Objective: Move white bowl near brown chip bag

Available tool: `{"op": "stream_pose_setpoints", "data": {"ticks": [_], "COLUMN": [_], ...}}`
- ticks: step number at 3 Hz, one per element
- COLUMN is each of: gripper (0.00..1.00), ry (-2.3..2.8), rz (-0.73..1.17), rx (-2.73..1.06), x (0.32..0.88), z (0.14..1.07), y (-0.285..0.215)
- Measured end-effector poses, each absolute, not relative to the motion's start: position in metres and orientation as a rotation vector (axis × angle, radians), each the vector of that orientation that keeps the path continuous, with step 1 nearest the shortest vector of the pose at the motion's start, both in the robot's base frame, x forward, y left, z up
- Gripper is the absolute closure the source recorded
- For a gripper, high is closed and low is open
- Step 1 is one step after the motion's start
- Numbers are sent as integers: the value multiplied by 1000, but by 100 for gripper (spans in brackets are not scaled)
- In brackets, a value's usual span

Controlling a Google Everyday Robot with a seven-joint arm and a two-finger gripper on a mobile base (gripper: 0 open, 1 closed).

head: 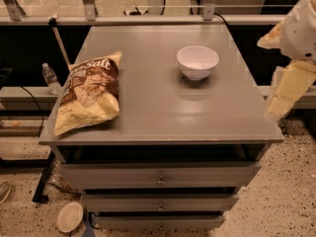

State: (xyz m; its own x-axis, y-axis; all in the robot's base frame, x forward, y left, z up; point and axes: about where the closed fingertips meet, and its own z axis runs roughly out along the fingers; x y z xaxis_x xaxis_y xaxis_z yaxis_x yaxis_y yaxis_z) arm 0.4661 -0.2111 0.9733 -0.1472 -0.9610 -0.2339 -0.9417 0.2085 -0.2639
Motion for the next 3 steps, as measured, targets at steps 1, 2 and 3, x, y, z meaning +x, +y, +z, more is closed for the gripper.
{"op": "stream_pose_setpoints", "data": {"ticks": [1,2,3], "gripper": [0,0,0], "ry": [1982,1882,1849], "rz": [-19,15,61], "rx": [-1916,-2029,-2115], "x": [512,537,558], "z": [965,958,935], "y": [-186,-162,-144]}}
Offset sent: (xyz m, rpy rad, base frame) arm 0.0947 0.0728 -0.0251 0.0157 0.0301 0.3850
